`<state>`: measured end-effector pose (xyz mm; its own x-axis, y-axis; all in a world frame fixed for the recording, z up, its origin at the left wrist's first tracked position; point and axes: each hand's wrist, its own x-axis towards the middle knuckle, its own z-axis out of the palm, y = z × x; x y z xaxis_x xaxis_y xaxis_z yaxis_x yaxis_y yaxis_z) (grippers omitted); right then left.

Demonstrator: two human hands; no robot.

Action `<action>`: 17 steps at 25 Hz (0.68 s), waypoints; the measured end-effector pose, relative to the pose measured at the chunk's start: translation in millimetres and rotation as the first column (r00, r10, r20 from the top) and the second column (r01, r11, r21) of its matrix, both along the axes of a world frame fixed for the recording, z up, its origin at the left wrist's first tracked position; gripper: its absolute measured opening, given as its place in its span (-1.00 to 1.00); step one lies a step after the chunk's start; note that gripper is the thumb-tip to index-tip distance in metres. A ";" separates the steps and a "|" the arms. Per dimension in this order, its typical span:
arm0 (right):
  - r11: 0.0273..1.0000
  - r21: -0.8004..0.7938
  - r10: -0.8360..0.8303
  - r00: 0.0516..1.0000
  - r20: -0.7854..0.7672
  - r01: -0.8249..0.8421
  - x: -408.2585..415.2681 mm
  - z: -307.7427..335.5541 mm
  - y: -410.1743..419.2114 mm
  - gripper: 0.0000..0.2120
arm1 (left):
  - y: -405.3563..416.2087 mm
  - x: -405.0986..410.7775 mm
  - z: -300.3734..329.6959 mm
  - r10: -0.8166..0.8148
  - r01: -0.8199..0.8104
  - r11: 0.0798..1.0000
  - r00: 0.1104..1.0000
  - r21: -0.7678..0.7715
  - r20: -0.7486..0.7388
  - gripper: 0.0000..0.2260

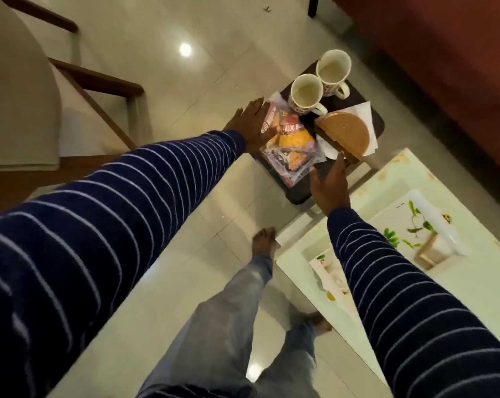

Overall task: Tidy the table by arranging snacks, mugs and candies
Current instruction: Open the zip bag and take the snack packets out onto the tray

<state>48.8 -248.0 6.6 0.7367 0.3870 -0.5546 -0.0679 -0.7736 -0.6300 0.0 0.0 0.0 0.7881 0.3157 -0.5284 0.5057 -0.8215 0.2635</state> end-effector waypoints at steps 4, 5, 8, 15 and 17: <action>0.990 -0.066 -0.139 0.969 -0.205 0.128 12.9 -36.0 19.6 -0.21 | 5.7 22.0 -30.0 0.201 -0.209 0.972 0.976 -0.110 -0.083 -0.26; 0.986 -0.074 -0.164 0.959 -0.229 0.151 16.0 -44.2 22.9 -0.19 | 4.0 25.7 -38.1 0.236 -0.246 0.960 0.968 -0.133 -0.085 -0.25; 0.970 -0.092 -0.244 0.923 -0.297 0.227 24.8 -62.1 29.4 -0.16 | 0.9 30.4 -53.5 0.399 -0.410 0.889 0.912 -0.203 -0.095 -0.17; 0.887 -0.013 -0.410 0.773 -0.485 0.462 25.7 -82.9 36.3 -0.35 | 8.6 25.1 -76.0 0.511 -0.548 0.805 0.835 -0.228 -0.204 -0.17; 0.863 0.051 -0.415 0.761 -0.499 0.503 21.3 -77.8 34.3 -0.39 | 11.6 15.9 -75.7 0.547 -0.587 0.723 0.809 -0.364 -0.215 -0.31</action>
